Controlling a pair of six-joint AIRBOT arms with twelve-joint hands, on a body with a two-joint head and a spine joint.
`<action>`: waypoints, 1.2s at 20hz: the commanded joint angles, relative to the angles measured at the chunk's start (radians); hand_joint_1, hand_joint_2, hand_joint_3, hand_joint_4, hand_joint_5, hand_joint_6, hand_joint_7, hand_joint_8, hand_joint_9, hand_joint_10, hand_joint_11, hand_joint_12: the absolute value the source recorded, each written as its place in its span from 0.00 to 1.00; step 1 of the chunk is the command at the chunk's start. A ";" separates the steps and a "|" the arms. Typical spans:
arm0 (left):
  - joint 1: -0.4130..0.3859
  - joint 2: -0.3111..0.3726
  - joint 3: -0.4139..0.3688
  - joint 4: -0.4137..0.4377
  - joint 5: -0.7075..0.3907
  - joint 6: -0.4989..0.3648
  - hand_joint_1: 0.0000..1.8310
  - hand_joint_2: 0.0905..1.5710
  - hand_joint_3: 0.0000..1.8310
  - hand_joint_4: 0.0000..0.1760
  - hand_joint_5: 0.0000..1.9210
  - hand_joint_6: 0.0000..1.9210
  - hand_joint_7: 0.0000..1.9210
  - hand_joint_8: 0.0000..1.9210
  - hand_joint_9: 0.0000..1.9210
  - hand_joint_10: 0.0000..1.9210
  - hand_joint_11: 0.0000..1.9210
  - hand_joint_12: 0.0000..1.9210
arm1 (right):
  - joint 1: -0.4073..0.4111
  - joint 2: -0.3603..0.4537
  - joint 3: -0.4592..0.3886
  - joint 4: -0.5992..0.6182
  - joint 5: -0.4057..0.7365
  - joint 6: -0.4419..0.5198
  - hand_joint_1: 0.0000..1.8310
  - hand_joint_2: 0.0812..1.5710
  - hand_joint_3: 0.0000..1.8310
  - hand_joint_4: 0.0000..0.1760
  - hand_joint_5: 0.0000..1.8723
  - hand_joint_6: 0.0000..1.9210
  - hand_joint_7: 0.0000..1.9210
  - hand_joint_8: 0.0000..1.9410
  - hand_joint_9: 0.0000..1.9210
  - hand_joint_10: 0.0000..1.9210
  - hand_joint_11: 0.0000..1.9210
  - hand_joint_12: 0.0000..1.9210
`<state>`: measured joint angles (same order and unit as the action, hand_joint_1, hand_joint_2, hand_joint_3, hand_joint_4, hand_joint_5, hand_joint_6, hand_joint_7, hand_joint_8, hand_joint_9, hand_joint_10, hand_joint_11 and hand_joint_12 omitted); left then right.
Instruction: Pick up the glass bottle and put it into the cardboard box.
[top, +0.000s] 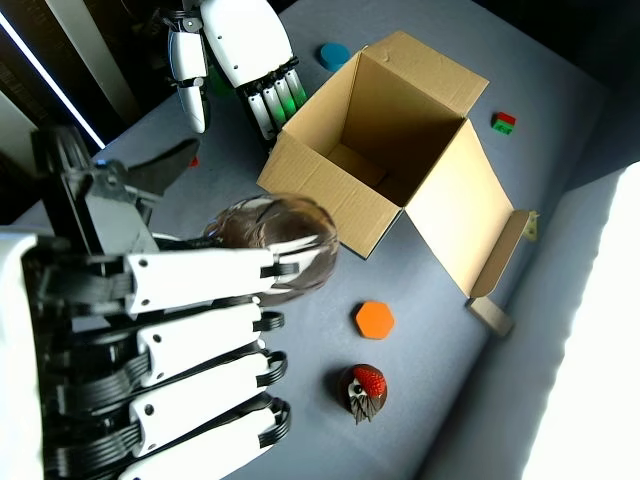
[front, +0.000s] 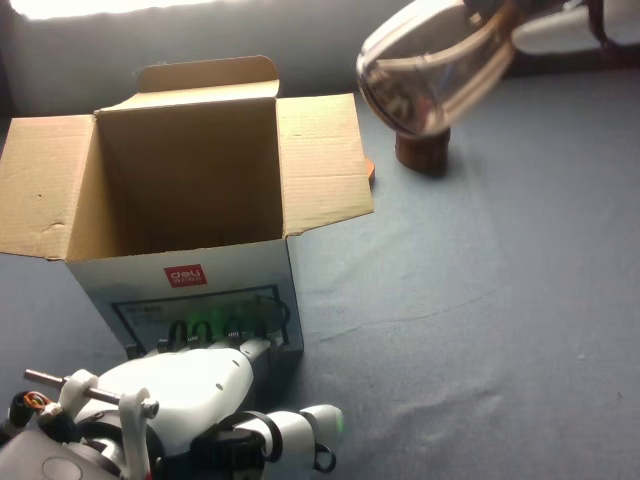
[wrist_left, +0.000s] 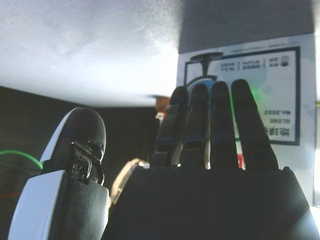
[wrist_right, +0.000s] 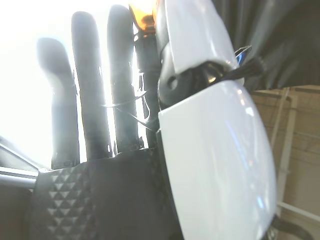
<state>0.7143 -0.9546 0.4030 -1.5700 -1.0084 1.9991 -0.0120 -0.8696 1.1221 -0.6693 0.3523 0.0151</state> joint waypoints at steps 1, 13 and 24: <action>-0.006 0.007 0.002 0.069 -0.022 -0.005 0.00 0.79 0.00 0.00 0.05 0.00 0.04 0.00 0.04 0.00 0.00 0.11 | 0.018 -0.008 0.000 0.034 0.106 0.008 0.75 0.71 0.00 0.00 0.46 0.60 0.56 0.49 0.40 0.67 0.31 0.82; 0.007 0.020 0.000 0.069 0.002 -0.005 0.00 0.79 0.00 0.00 0.05 0.00 0.04 0.00 0.04 0.00 0.00 0.11 | 0.017 -0.272 0.051 0.055 0.110 -0.087 0.75 0.71 0.00 0.00 0.46 0.60 0.56 0.49 0.40 0.67 0.32 0.82; 0.013 0.020 0.017 0.090 0.029 -0.005 0.00 0.79 0.00 0.00 0.05 0.00 0.04 0.00 0.04 0.00 0.00 0.11 | 0.003 -0.521 0.161 0.132 -0.033 -0.435 0.75 0.71 0.00 0.00 0.46 0.60 0.56 0.49 0.40 0.67 0.32 0.82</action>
<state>0.7296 -0.9382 0.4156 -1.5463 -0.9539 1.9980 -0.0185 -1.3960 1.2827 -0.5602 0.2249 -0.4179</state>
